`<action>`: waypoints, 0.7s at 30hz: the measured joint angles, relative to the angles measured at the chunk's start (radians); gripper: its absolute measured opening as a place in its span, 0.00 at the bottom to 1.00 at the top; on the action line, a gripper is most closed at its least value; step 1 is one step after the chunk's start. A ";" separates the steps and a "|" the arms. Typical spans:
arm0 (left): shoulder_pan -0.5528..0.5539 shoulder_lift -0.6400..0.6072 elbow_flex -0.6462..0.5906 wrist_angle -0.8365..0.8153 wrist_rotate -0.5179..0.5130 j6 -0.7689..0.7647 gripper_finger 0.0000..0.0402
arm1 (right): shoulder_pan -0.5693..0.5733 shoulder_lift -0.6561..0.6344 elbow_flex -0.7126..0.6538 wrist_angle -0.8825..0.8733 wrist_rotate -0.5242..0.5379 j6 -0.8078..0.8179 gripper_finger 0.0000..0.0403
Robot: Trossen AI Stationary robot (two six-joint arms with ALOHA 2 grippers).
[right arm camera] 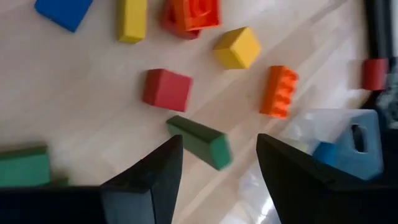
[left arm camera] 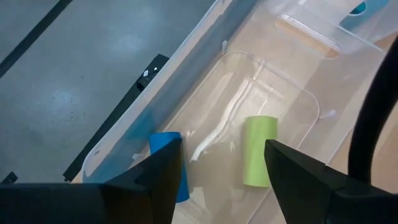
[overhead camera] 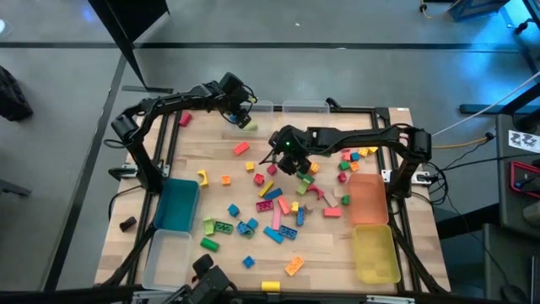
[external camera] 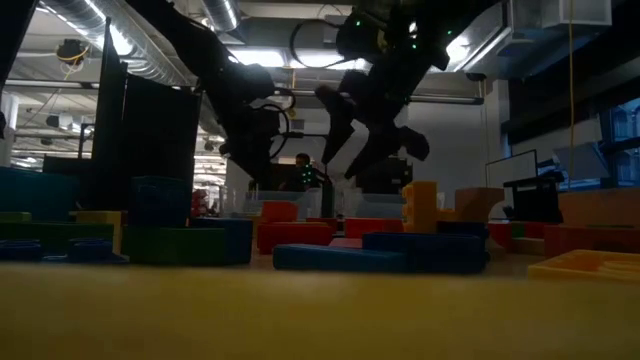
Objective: Sort blocks by size
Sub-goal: Put the green block into the top right transparent bin
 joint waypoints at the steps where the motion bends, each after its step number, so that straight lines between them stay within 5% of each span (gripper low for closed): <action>1: 0.000 0.000 0.000 0.000 0.000 0.000 0.52 | 0.000 0.011 0.000 0.007 0.002 -0.013 0.51; 12: -0.002 -0.001 0.000 -0.003 0.000 -0.003 0.51 | 0.000 0.063 0.000 0.105 0.141 -0.097 0.51; 21: -0.002 -0.001 0.000 -0.002 0.000 -0.020 0.51 | 0.000 0.063 0.000 0.072 0.130 -0.097 0.51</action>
